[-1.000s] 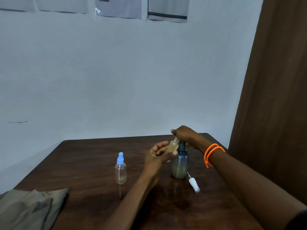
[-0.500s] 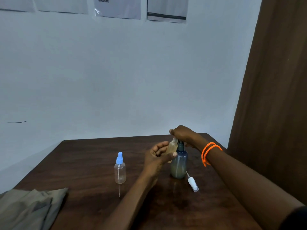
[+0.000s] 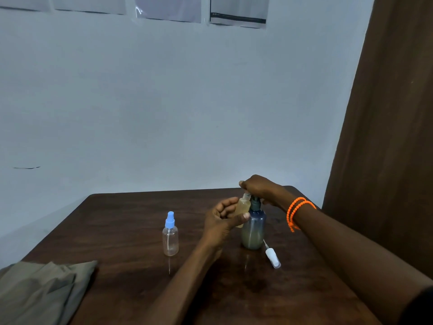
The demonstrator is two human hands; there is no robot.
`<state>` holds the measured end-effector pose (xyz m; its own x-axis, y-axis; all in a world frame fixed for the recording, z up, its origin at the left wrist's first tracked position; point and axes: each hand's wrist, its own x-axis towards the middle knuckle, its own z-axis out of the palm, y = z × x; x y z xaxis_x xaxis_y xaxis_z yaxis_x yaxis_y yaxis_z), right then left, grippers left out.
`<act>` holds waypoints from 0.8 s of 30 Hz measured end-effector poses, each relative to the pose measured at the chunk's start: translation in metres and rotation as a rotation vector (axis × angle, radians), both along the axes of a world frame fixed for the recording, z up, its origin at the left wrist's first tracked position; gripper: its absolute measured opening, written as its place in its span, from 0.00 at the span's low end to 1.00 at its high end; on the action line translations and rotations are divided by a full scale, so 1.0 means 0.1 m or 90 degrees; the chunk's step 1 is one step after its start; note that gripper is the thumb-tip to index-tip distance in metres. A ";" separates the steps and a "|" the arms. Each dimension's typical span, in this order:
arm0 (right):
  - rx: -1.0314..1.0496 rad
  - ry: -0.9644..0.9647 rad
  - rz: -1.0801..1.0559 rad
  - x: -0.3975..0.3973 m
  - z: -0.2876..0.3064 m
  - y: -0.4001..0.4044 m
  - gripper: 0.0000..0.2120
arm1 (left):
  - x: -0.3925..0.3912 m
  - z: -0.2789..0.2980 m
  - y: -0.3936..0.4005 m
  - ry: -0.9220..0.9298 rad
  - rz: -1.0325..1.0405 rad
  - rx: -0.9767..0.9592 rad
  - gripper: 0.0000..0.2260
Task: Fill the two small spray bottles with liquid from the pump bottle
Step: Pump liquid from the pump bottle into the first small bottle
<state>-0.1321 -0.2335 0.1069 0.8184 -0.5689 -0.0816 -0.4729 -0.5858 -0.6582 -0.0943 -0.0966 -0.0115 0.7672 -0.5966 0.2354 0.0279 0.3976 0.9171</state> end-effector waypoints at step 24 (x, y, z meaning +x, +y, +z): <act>0.037 -0.020 0.001 0.16 -0.10 -0.09 0.13 | 0.06 -0.01 -0.02 0.015 0.005 -0.004 0.25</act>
<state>-0.1164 -0.2423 0.0972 0.8218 -0.5628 -0.0888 -0.4505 -0.5464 -0.7061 -0.0885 -0.0986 -0.0122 0.7768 -0.5896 0.2211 0.0459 0.4033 0.9139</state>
